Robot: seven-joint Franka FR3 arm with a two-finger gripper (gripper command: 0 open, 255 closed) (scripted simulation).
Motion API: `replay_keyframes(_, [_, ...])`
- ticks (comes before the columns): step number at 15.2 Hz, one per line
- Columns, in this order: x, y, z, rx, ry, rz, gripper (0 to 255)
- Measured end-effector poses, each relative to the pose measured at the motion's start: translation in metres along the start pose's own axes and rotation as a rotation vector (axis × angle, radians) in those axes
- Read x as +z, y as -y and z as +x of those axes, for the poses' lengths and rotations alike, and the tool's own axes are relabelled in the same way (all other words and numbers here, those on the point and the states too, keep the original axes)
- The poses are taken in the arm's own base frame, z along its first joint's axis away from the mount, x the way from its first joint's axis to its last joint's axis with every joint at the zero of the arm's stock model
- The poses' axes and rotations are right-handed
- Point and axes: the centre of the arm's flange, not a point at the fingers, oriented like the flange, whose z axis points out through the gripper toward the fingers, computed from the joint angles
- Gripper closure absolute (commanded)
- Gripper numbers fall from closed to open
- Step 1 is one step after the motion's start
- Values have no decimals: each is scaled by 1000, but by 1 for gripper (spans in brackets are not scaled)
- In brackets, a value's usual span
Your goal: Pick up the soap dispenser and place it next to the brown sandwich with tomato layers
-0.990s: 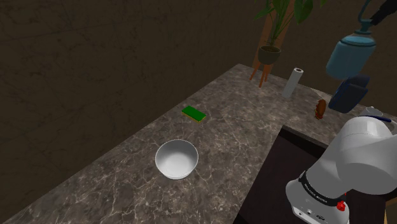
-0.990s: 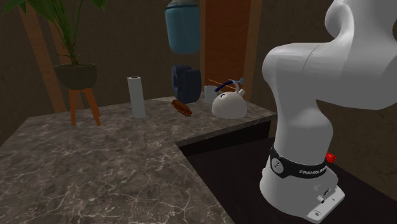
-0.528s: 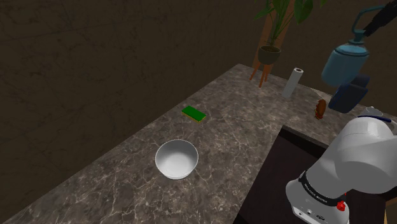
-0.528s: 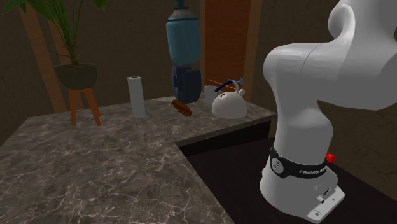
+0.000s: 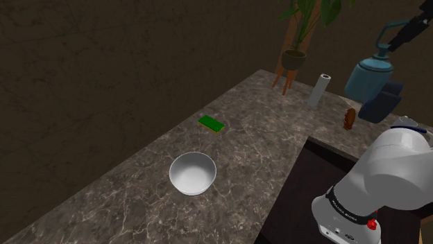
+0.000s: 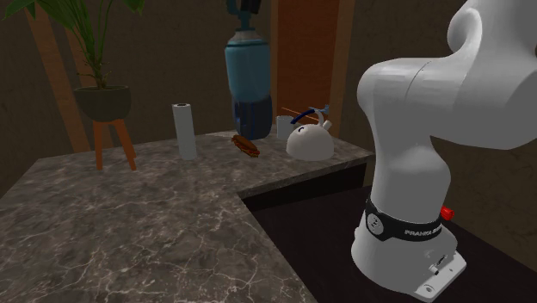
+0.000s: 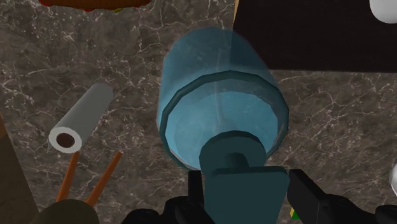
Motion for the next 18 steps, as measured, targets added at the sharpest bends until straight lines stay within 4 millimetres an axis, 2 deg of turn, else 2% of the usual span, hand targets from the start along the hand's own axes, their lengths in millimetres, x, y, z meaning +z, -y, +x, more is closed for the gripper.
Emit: replay_keyframes(18, [91, 0, -28, 0, 0, 0, 255])
